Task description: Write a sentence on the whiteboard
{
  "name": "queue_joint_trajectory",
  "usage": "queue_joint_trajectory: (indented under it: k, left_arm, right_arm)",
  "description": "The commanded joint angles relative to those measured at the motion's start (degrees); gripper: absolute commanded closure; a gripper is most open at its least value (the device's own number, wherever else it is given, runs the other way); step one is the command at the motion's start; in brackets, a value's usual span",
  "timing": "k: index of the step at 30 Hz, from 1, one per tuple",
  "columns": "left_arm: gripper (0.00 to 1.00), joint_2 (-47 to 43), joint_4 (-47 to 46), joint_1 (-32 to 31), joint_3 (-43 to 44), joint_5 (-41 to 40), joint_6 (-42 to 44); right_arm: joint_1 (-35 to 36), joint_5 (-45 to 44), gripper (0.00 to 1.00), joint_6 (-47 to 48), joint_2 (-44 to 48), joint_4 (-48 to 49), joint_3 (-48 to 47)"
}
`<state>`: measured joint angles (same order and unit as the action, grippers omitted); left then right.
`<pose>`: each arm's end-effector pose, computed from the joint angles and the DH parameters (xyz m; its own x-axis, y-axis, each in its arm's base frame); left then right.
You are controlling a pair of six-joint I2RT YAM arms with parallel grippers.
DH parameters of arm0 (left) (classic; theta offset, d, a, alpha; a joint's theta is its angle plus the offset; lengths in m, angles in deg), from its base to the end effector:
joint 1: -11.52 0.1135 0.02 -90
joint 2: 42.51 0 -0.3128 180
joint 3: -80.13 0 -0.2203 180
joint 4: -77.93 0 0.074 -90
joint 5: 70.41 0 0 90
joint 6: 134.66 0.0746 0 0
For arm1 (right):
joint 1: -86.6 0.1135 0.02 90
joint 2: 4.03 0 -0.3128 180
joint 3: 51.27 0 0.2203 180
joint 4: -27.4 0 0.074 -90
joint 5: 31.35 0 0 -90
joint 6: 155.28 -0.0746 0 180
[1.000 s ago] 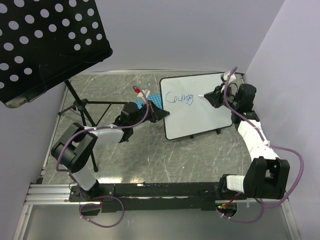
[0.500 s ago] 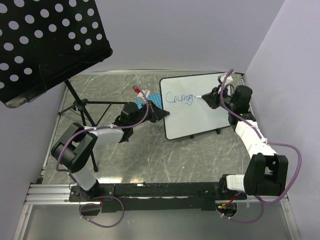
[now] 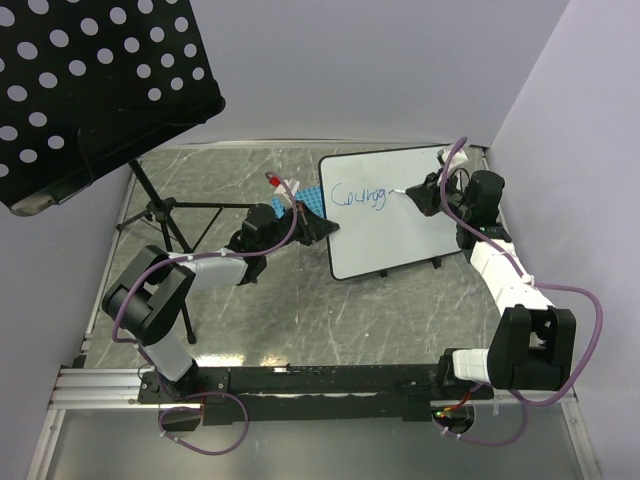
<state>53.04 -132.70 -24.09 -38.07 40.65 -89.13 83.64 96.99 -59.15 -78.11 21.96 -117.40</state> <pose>0.2908 -0.2412 0.2946 -0.6166 -0.3625 -0.6989 0.5649 0.4145 -0.7135 0.2833 0.0317 0.3531 -0.1699 -0.0751 -0.9826 -0.5836 0.8111 0.0390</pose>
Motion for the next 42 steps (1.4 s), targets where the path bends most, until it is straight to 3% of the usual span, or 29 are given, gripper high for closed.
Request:
queue_joint_trajectory:
  k: [1,18,27,42]
  left_arm:
    - [0.99,0.8,-3.0,-0.7,1.2,2.3,4.9]
    - [0.99,1.1,-2.9,-0.8,1.4,2.5,5.0]
    - [0.99,1.0,-2.4,-0.7,1.6,1.8,5.2]
    - [0.99,0.5,-1.9,-0.6,1.5,1.5,6.0]
  right_arm:
    - [0.5,-3.2,1.00,-0.9,-0.2,3.7,0.2]
    - [2.6,-1.3,1.00,-1.0,-0.2,5.1,0.3]
    - [2.5,2.6,1.00,3.0,-1.8,-6.8,-5.2]
    - [0.4,2.1,1.00,5.7,-1.8,-14.1,-6.7]
